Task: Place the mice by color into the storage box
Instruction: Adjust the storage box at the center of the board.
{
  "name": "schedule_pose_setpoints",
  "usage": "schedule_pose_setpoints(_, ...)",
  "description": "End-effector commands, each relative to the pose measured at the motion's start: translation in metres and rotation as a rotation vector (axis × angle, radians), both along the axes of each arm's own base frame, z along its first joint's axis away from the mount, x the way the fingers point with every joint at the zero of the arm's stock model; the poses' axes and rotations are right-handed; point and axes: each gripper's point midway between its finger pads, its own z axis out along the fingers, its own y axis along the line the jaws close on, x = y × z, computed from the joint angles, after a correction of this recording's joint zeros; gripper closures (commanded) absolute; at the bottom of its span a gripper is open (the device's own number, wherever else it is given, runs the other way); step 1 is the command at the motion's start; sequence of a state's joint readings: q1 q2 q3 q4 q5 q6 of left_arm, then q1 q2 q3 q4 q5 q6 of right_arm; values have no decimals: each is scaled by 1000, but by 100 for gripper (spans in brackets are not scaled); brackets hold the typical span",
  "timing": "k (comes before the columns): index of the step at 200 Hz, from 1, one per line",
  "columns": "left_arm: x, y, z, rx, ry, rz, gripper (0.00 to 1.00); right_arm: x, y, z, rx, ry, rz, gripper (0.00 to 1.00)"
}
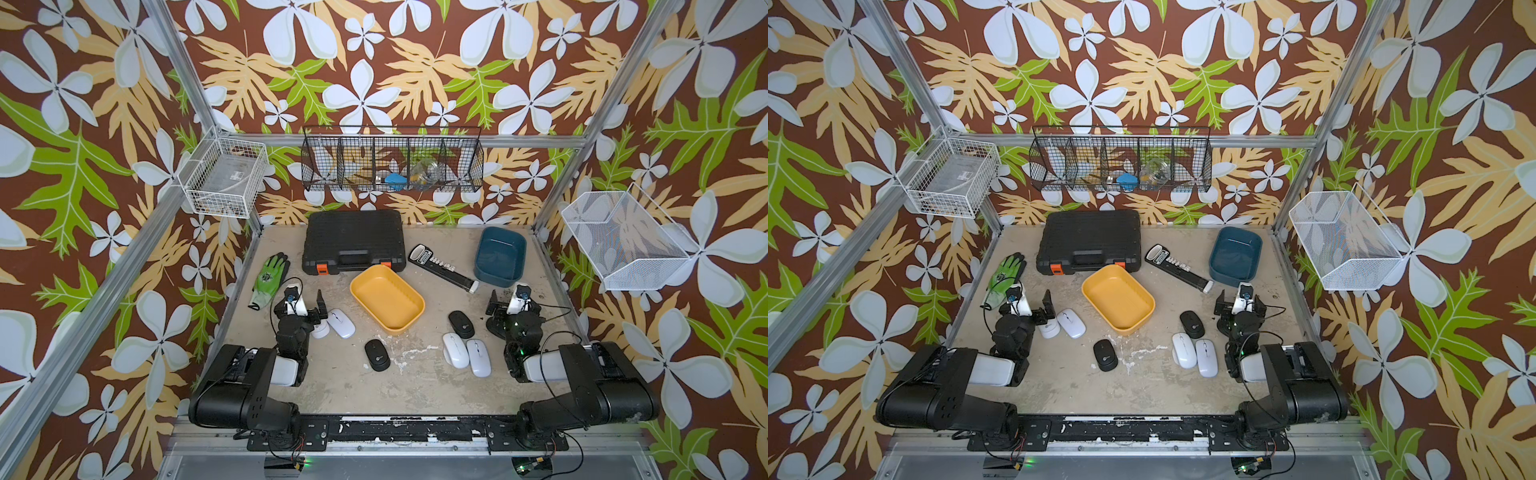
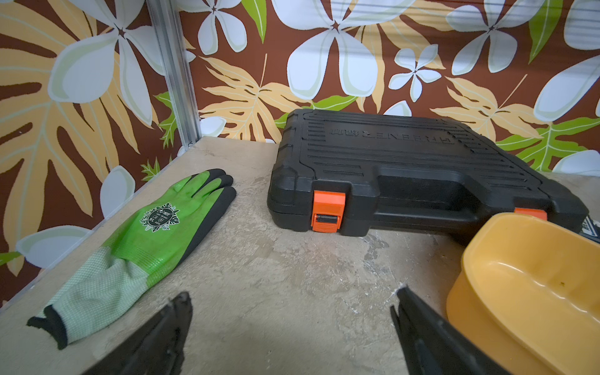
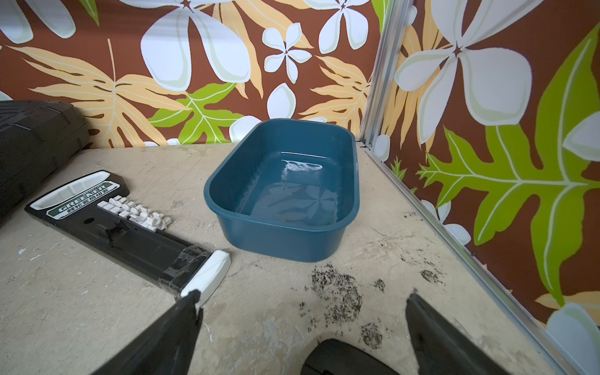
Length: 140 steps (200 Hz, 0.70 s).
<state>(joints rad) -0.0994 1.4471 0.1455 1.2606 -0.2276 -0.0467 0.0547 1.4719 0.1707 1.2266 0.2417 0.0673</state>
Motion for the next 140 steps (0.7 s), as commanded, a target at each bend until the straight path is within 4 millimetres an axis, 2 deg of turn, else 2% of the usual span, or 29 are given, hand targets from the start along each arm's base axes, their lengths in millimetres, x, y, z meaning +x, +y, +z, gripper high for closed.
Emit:
schedule_pose_setpoints(1,5,-2,13,12,-30,-9,0,2,-1,8,-4,-33,-7,0)
schedule_pose_setpoints(19,19,4,25,11,39,40,0,1,0,12,-7,-46,0,0)
schedule_pose_setpoints(32,25,6,50,-19,24,65,0,0,11,27,-35,-75,52,1)
schedule_pose_setpoints(45,27,-3,80,-91,6,25,0,5,14,32,-30,14,28,2)
schedule_pose_setpoints(57,26,-14,98,-165,28,-4,0,11,14,44,43,57,13,3)
schedule_pose_setpoints(74,17,-39,103,-296,123,-90,0,13,34,57,129,92,100,7)
schedule_pose_setpoints(94,-1,-71,87,-435,285,-161,0,6,71,74,176,111,253,7)
schedule_pose_setpoints(104,-11,-85,70,-490,387,-178,0,2,97,84,195,118,363,7)
schedule_pose_setpoints(118,-25,-107,43,-542,528,-220,0,-4,131,88,198,178,491,8)
schedule_pose_setpoints(140,-34,-117,4,-541,675,-193,0,-14,183,87,220,285,681,11)
